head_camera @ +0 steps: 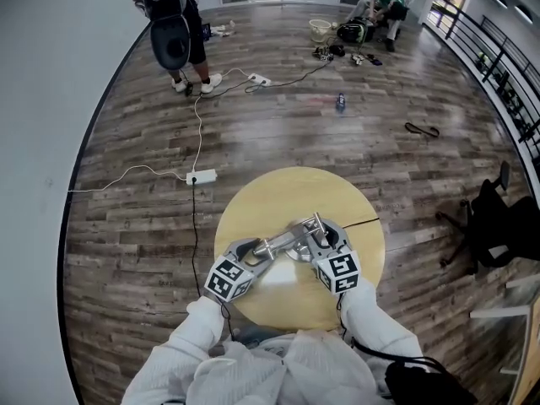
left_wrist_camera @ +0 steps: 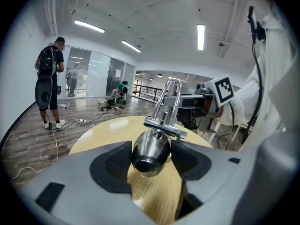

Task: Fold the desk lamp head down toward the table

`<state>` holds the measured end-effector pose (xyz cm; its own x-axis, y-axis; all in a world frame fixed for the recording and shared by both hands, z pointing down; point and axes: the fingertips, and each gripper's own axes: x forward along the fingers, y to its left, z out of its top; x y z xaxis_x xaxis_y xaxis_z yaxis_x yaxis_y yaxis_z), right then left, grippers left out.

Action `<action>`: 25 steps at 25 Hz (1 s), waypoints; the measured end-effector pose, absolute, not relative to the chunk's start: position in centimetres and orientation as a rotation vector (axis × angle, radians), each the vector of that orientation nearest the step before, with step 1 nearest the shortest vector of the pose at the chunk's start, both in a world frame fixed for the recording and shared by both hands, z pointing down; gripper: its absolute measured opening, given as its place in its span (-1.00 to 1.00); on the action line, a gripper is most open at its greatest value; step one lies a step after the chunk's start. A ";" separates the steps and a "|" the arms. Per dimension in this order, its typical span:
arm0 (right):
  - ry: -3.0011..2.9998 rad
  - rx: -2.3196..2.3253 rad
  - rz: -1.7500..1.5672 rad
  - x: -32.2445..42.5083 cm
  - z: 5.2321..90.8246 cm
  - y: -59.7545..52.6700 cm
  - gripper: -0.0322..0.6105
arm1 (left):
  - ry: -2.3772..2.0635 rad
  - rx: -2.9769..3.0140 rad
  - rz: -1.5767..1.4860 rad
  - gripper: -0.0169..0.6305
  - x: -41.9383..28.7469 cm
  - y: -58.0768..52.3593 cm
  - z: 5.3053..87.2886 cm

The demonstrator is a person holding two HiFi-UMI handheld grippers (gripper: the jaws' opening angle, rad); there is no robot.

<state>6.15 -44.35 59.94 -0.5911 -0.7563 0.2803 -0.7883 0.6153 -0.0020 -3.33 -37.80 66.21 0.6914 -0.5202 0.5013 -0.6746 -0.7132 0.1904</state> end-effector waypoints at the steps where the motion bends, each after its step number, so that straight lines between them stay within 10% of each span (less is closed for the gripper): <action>1: -2.586 1.261 0.184 6.1 60.0 -44.4 -0.46 | -0.927 2.541 0.602 -0.16 -3.2 -37.9 66.4; 25: -2.583 1.260 0.146 6.1 60.2 -44.3 -0.46 | -0.851 2.555 0.566 -0.16 -1.6 -38.6 68.2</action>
<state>6.13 -44.27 60.16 -0.5887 -0.7591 0.2779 -0.7855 0.6183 0.0250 -1.64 -38.55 68.22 0.7343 -0.4748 0.4851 -0.6311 -0.7407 0.2304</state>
